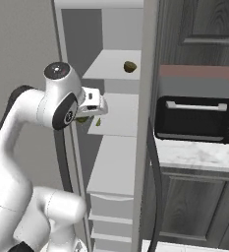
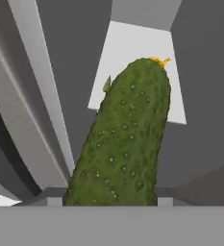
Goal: Take the kiwi, cucumber, and lemon wedge from the freezer and place them in the bowl on the counter.
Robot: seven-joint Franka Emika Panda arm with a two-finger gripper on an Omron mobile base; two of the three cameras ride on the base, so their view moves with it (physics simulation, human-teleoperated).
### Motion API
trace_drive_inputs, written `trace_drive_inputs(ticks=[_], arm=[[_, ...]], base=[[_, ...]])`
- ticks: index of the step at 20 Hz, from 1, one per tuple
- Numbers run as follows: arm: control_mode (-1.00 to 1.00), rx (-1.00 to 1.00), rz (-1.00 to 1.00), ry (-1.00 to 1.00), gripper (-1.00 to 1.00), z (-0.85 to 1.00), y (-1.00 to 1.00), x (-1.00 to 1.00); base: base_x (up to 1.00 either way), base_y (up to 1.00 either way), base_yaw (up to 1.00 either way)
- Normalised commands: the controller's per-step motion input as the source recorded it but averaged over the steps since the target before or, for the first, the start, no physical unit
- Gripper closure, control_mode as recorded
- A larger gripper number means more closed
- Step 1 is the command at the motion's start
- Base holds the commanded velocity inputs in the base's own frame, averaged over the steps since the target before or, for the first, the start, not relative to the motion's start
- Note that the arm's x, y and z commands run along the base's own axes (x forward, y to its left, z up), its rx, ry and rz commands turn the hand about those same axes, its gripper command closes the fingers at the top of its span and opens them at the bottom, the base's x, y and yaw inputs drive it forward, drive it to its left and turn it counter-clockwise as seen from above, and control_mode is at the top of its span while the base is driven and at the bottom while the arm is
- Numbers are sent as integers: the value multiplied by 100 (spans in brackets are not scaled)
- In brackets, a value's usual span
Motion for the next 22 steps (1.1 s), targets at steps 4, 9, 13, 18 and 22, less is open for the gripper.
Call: trace_drive_inputs(ticks=[4, 9, 13, 18, 22], arm=[[-100, -12, 8, 0, 100, 14, 51, -96], [-100, -10, 8, -1, 100, -4, 44, -30], [-100, 0, 3, 0, 100, -2, 0, 0], [-100, 0, 0, 0, 100, 0, 0, 0], [-100, 0, 0, 0, 100, 0, 0, 0]], base=[[0, 0, 0], [0, 0, 0], [0, 0, 0], [0, 0, 0], [0, 0, 0]])
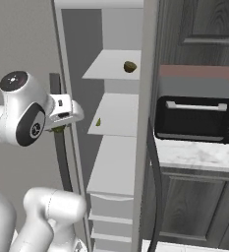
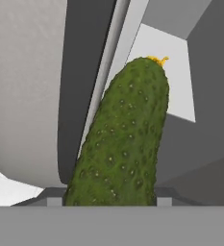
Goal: Take the kiwi, cucumber, and lemon wedge from the freezer and place them in the bowl on the counter.
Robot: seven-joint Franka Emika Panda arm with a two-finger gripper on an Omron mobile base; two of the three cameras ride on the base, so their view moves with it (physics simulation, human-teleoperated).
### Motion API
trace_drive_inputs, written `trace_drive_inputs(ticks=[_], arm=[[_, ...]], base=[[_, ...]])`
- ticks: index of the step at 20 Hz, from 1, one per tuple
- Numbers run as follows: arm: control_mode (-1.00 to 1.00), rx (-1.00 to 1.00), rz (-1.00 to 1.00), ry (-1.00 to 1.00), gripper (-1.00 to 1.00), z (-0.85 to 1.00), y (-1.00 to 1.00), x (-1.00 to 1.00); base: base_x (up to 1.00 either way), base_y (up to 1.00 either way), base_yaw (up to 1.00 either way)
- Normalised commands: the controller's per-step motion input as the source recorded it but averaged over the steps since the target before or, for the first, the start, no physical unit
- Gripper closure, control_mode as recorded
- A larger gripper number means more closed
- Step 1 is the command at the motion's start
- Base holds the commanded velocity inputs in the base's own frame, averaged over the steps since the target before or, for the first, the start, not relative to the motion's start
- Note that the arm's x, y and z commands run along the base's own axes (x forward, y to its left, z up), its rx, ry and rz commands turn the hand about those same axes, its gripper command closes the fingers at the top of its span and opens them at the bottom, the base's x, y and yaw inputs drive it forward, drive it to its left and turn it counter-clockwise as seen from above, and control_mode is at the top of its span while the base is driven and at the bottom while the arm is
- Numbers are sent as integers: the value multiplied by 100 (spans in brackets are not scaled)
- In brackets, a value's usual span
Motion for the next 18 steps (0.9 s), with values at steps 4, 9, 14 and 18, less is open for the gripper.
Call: trace_drive_inputs(ticks=[4, 9, 14, 18], arm=[[-100, 0, 0, 0, 100, 0, 0, -6], [100, 0, 0, 0, 100, 0, 0, -27], [100, 0, 0, 0, 100, 0, 0, 0], [100, 0, 0, 0, 100, 0, 0, 0]], base=[[0, 0, 0], [-60, 0, 0], [-100, -4, -3], [-98, -7, -18]])
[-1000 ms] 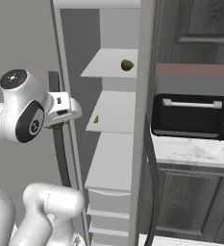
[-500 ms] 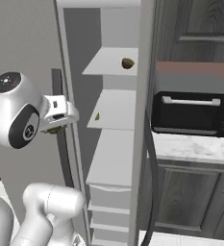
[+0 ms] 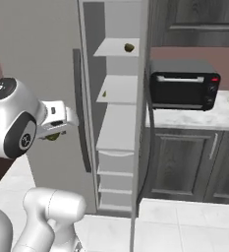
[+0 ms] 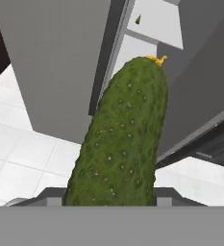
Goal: Take the kiwi, cucumber, and lemon wedge from the freezer and place them in the bowl on the counter.
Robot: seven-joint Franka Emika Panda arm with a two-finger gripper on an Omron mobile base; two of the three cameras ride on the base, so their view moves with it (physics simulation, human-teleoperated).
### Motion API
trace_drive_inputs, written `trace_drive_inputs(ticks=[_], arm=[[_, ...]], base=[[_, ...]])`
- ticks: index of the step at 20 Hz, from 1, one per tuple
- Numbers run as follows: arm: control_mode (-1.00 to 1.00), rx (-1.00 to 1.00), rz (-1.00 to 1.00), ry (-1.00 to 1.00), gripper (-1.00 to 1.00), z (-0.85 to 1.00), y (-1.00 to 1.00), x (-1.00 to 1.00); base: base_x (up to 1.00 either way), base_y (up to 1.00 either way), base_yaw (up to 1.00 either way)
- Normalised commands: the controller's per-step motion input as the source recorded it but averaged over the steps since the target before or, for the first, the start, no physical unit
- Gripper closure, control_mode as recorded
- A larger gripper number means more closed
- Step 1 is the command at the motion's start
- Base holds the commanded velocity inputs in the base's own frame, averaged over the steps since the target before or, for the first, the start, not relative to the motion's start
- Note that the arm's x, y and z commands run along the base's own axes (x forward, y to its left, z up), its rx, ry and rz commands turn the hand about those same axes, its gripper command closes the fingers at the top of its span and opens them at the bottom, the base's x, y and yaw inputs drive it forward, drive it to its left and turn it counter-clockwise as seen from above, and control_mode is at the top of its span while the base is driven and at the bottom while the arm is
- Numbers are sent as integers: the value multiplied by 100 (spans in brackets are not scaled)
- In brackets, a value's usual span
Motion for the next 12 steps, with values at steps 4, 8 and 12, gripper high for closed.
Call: trace_drive_inputs(ticks=[4, 8, 12], arm=[[100, 0, 0, 0, 100, 0, 0, 0], [100, 0, 0, 0, 100, 0, 0, 0], [100, 0, 0, 0, 100, 0, 0, 0]], base=[[-63, -2, -26], [-48, -56, -31], [-46, -94, -26]])
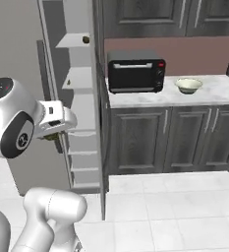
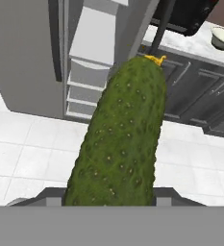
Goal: Take the kiwi, cucumber, and lemon wedge from the freezer and place them in the bowl on the counter.
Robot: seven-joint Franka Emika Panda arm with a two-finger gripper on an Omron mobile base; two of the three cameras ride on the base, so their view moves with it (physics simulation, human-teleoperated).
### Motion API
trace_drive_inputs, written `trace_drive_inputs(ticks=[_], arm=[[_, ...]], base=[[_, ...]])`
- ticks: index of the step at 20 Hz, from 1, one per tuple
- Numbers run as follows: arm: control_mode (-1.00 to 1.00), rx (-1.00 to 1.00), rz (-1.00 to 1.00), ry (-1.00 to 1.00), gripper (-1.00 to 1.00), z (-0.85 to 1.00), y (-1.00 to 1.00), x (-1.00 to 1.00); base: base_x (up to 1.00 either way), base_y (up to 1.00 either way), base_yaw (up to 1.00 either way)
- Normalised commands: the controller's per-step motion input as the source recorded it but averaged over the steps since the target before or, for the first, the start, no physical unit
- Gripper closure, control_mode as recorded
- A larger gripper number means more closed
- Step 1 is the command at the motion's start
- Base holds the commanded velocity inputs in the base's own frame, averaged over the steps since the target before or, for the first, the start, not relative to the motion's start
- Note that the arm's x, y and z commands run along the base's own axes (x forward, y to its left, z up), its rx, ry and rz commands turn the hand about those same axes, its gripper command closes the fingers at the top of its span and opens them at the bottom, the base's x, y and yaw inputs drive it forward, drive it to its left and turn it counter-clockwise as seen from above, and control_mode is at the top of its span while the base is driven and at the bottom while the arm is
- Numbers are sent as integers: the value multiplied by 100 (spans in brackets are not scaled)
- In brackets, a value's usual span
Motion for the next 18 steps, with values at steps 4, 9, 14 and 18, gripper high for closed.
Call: trace_drive_inputs(ticks=[4, 9, 14, 18], arm=[[100, 0, 0, 0, 100, 0, 0, 0], [100, 0, 0, 0, 100, 0, 0, 0], [100, 0, 0, 0, 100, 0, 0, 0], [100, 0, 0, 0, 100, 0, 0, 0]], base=[[3, -100, -14], [80, -100, 2], [100, -100, 10], [100, -100, 16]])
